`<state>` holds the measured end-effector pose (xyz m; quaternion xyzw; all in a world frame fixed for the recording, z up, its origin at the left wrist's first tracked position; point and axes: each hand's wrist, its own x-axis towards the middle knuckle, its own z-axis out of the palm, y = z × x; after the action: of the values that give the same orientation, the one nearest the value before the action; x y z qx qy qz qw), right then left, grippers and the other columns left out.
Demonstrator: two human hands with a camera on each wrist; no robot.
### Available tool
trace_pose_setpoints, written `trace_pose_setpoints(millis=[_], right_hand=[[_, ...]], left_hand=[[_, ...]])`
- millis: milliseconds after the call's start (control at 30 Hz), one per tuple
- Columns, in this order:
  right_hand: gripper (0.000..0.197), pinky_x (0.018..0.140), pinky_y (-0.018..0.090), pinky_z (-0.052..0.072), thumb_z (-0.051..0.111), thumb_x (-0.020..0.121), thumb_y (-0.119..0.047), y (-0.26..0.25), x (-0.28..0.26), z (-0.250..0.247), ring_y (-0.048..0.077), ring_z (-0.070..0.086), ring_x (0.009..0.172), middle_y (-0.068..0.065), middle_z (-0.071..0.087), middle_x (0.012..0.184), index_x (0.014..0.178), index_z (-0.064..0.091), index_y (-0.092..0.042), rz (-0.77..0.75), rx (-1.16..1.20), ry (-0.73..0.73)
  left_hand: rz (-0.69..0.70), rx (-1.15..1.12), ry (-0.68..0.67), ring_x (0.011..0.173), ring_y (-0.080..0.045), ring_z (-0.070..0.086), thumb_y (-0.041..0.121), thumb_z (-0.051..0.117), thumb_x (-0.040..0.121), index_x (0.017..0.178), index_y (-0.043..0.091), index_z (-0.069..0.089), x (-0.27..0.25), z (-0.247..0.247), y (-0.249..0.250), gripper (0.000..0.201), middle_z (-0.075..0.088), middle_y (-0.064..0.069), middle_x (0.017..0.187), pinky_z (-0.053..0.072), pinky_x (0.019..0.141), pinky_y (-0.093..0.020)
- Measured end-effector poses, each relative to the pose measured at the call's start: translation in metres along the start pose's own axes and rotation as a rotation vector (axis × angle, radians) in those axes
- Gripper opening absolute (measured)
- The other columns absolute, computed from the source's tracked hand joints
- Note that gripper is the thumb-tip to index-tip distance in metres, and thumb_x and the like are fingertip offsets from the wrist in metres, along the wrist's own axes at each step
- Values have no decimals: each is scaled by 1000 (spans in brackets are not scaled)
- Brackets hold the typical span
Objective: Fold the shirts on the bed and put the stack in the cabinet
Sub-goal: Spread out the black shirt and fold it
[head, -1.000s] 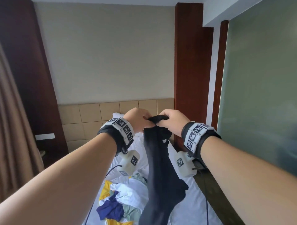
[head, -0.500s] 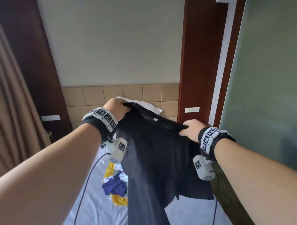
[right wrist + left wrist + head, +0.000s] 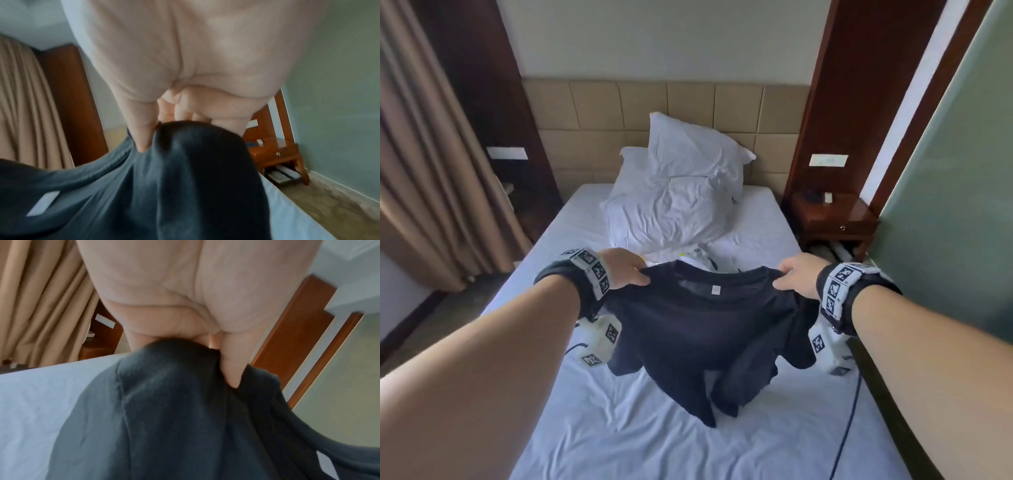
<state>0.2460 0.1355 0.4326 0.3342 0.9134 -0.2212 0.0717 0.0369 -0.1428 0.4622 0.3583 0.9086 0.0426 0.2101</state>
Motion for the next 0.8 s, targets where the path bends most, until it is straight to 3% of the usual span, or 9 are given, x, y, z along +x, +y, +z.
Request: trace_pose_setpoints(millis=[100,200,333,400,500,600,667,733,800], right_hand=[[15,88,30,46,69,93,-37,18,4,50,24,62,105,-4,63,93,91,65,-22,21,-143,-224],[22,79,28,45,68,94,-39,37,10,99,21,61,94,-7,61,85,78,59,-26,21,-214,-407],[15,82,26,44,71,92,-39,58,20,145,18,59,95,-7,62,92,94,63,-26,59,-197,-587],[15,83,27,45,71,92,-38,62,26,152,17,59,94,-10,60,87,95,64,-25,50,-229,-653],[17,81,31,48,72,90,-32,61,50,133,25,65,92,4,68,88,86,69,-16,60,-161,-448],[21,89,35,50,59,95,-24,49,97,94,34,64,106,10,70,114,112,68,-15,152,204,180],[36,103,39,45,54,96,-23,36,127,80,32,57,121,4,61,135,133,56,-23,171,384,442],[42,106,39,42,54,97,-24,33,149,92,29,53,128,1,55,143,139,50,-25,142,445,454],[37,100,35,45,54,97,-26,44,160,133,27,57,123,0,60,137,135,55,-24,133,411,311]], left_hand=[[12,124,-188,78,-13,53,39,57,102,133,19,65,12,51,-4,38,66,-7,122,30,47,-9],[6,177,-393,58,-3,45,38,60,100,132,21,65,28,105,-12,36,61,-1,101,30,40,-6],[-59,146,-669,68,-11,54,26,66,96,131,21,66,45,164,-24,35,62,-1,93,37,42,-7],[-73,129,-682,64,-13,51,23,66,96,130,19,66,52,174,-24,34,59,-2,82,35,40,-8],[-136,-60,-320,89,-22,66,21,69,93,121,20,71,88,165,-33,28,68,-1,97,43,59,-13],[-273,-567,308,117,-32,63,16,70,90,127,17,68,140,137,-39,37,69,-11,126,49,96,-30],[-324,-726,550,127,-33,56,29,71,89,145,29,49,167,123,-30,60,59,-9,139,46,108,-43],[-341,-718,637,131,-30,53,37,72,87,152,35,37,188,133,-23,74,51,-5,147,44,110,-48],[-311,-734,603,120,-29,60,33,70,81,143,29,50,201,170,-22,65,58,-7,137,48,105,-44]])
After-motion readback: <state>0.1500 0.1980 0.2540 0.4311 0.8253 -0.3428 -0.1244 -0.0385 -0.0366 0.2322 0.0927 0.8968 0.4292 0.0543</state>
